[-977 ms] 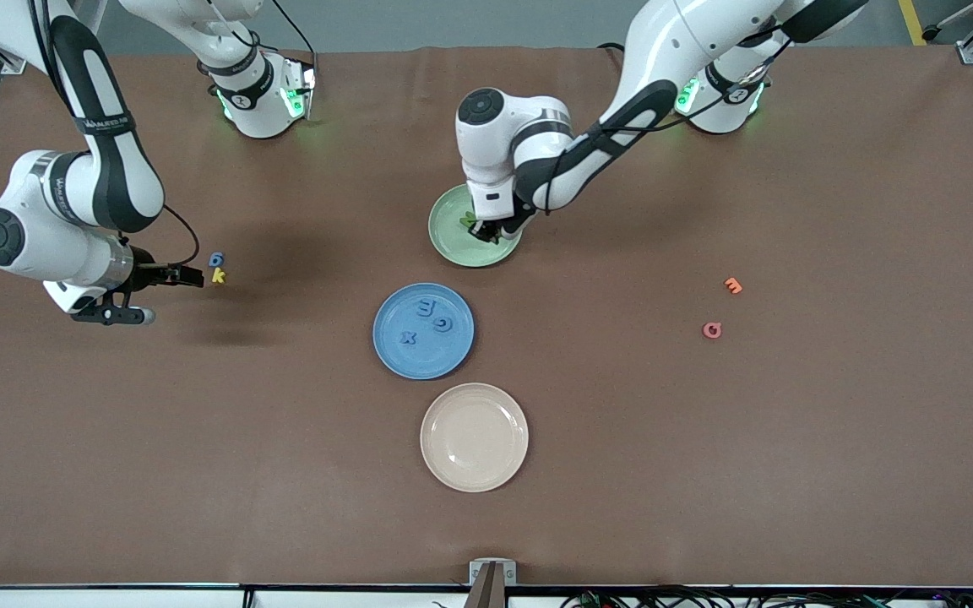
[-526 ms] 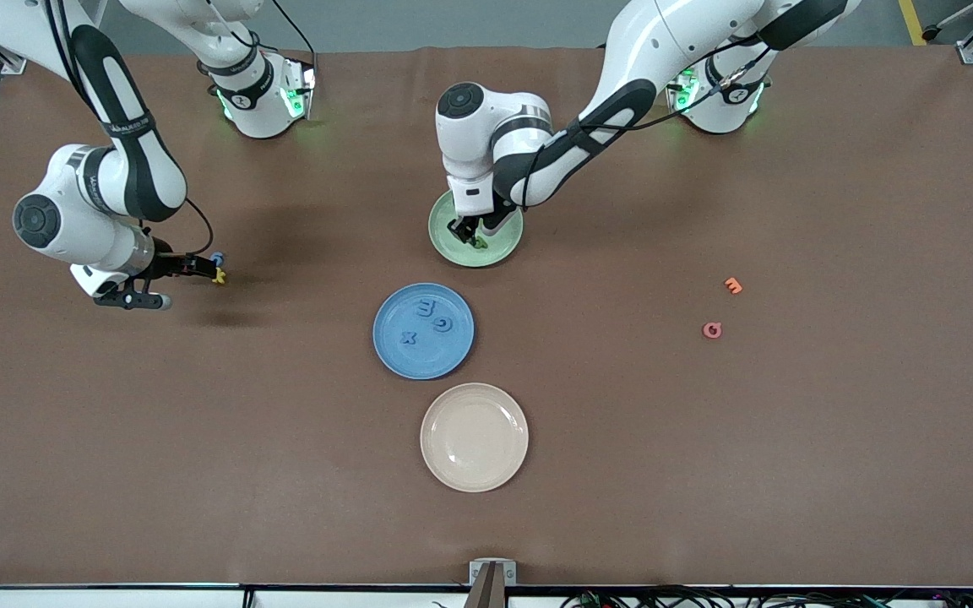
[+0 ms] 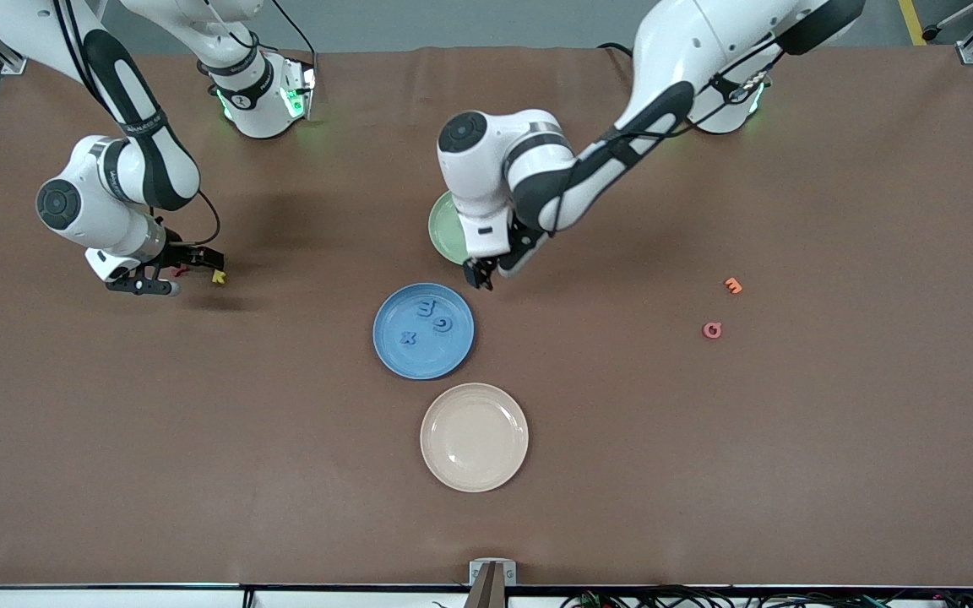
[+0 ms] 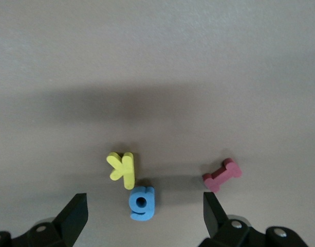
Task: Sort letters by color into matching plates
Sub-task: 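Withdraw the left gripper while the right gripper grasps the blue g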
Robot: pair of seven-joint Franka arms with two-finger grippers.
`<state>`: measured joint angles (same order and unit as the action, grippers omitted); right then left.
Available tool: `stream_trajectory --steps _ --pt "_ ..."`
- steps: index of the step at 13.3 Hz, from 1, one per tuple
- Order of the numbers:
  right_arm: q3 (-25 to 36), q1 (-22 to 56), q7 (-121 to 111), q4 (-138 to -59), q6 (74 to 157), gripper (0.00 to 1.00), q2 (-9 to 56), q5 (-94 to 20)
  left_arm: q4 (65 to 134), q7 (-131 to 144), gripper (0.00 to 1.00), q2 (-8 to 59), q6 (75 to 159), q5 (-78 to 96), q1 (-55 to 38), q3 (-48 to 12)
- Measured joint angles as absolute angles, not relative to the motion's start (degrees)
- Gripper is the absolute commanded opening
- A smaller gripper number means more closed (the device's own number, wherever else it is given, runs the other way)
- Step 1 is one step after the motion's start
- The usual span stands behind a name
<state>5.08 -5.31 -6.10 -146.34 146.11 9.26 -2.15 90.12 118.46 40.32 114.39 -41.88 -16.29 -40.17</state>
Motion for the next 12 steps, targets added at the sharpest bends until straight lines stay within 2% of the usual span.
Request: stream_trajectory --steps 4,12 --pt "5.1 -6.7 -6.2 -147.1 146.9 0.99 9.3 -2.1 83.7 97.8 1.00 40.1 110.0 -41.5 -6.9 -40.2" --pt "4.5 -6.7 -6.3 -147.2 146.9 0.99 9.3 -2.1 81.8 68.6 1.00 39.2 109.4 -41.3 6.9 -40.2"
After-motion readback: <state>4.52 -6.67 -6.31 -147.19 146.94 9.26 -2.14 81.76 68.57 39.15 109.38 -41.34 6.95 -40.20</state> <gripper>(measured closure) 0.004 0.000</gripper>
